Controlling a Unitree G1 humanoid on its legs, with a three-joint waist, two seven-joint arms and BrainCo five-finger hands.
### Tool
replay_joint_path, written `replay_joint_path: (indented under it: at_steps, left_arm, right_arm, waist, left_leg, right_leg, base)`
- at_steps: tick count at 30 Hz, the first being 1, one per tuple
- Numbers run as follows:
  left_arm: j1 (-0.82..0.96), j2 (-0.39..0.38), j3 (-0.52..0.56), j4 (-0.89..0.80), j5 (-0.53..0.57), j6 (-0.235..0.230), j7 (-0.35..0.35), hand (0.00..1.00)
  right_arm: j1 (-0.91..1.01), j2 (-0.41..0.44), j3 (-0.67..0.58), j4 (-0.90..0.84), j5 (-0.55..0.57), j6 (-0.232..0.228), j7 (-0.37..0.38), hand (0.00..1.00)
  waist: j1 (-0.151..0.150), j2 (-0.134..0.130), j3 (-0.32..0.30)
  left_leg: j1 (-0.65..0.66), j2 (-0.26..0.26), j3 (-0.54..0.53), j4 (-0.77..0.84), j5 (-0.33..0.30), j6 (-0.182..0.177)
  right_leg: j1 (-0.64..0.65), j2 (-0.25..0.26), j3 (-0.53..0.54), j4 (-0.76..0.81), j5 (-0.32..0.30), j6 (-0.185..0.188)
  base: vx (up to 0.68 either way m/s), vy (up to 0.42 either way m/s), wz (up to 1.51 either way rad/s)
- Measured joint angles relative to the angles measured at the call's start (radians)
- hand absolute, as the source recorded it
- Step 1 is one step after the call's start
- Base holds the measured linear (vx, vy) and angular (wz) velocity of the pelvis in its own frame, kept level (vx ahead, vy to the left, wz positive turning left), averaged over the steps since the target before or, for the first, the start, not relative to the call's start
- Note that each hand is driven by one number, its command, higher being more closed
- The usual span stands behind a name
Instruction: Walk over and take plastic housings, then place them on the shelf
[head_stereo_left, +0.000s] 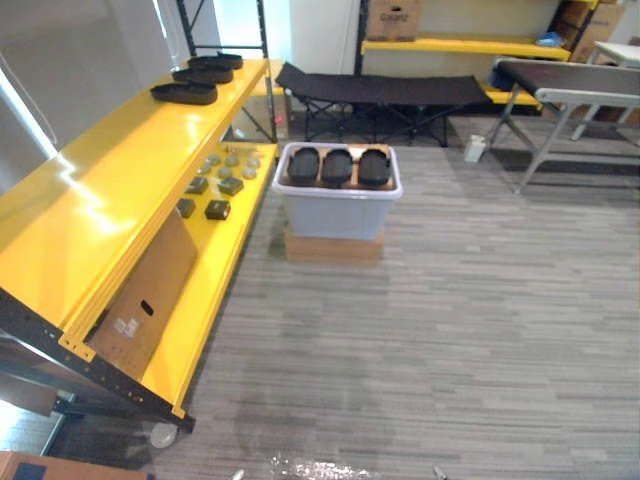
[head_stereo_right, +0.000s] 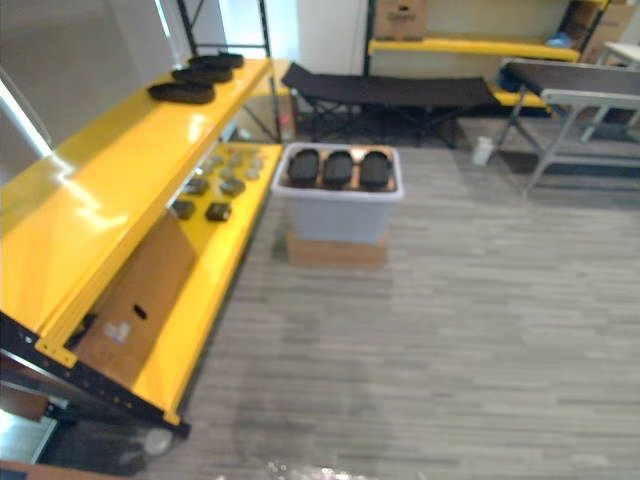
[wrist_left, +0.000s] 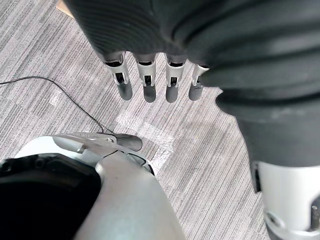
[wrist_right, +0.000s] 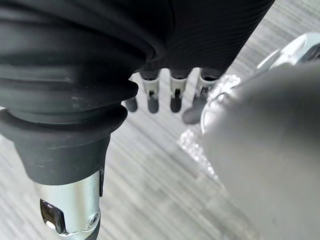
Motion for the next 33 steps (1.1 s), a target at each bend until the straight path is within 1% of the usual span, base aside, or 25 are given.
replay_joint_path:
  at_steps: [1,4,5,9,13,20,31,33]
  left_arm:
    - [0.0,-0.001,-0.002,0.0,-0.001,0.0,-0.001,0.0]
    - [0.0,-0.001,-0.022,0.0,-0.001,-0.005,-0.002,0.0]
    - [0.0,-0.002,-0.028,0.001,-0.001,-0.017,-0.002,0.0]
    - [0.002,-0.004,-0.039,0.008,0.001,-0.037,-0.001,0.0]
    - [0.002,-0.003,-0.039,0.008,-0.034,-0.038,-0.002,0.0]
    - [0.002,-0.003,-0.038,0.008,-0.036,-0.038,-0.002,0.0]
    - [0.0,-0.001,-0.038,0.016,-0.037,-0.037,-0.002,0.0]
    - [0.0,-0.001,-0.038,0.016,-0.037,-0.035,-0.002,0.0]
  right_arm:
    - [-0.004,0.003,0.001,-0.001,-0.001,-0.014,0.0,0.0]
    - [-0.019,0.003,0.004,-0.002,-0.001,-0.02,0.001,0.0]
    - [-0.022,0.003,0.005,-0.003,-0.001,-0.021,0.002,0.0]
    - [-0.023,-0.006,0.036,-0.004,-0.002,-0.024,0.004,0.0]
    - [-0.018,-0.007,0.041,-0.004,-0.003,-0.023,0.005,0.0]
    - [-0.017,-0.006,0.041,-0.002,-0.003,-0.022,0.005,0.0]
    - [-0.033,0.002,0.044,-0.002,-0.002,-0.025,0.009,0.0]
    - [-0.033,0.002,0.045,-0.002,0.014,-0.021,0.009,0.0]
  waist:
    - [-0.002,0.004,0.003]
    - [-0.003,0.009,0.008]
    - [-0.002,0.007,0.011]
    - [-0.003,0.014,0.012]
    - [-0.003,0.011,0.011]
    - [-0.003,0.01,0.012]
    - [-0.003,0.01,0.012]
    - [-0.003,0.01,0.012]
  left_leg:
    - [0.0,0.0,0.0,-0.001,0.0,0.0]
    - [0.0,0.0,0.0,-0.007,0.0,0.0]
    - [-0.001,0.0,0.0,-0.007,0.0,0.0]
    - [-0.002,0.0,0.0,-0.008,0.003,0.004]
    - [-0.004,-0.001,-0.001,-0.009,0.0,0.0]
    - [-0.004,-0.007,-0.001,-0.009,0.002,0.005]
    - [-0.003,-0.014,-0.007,-0.009,0.002,0.005]
    - [-0.002,-0.014,-0.017,-0.009,0.002,0.005]
  right_leg:
    - [-0.001,0.0,0.0,-0.001,0.0,0.0]
    - [-0.005,0.0,0.001,-0.001,-0.003,0.005]
    - [-0.007,0.0,0.001,-0.001,-0.004,0.005]
    - [-0.008,0.0,0.002,-0.002,-0.004,0.006]
    - [-0.007,0.0,0.002,-0.011,-0.008,0.007]
    - [-0.002,0.0,0.0,-0.021,0.009,0.016]
    - [0.012,-0.001,-0.019,-0.028,0.008,0.016]
    - [0.015,-0.001,-0.022,-0.028,0.008,0.016]
  base:
    - [-0.06,-0.006,-0.02]
    - [-0.13,-0.009,-0.03]
    - [-0.13,-0.008,-0.03]
    - [-0.1,0.006,-0.01]
    - [-0.06,0.019,0.0]
    - [0.04,0.017,0.0]
    - [-0.01,0.008,0.04]
    - [-0.07,0.008,0.08]
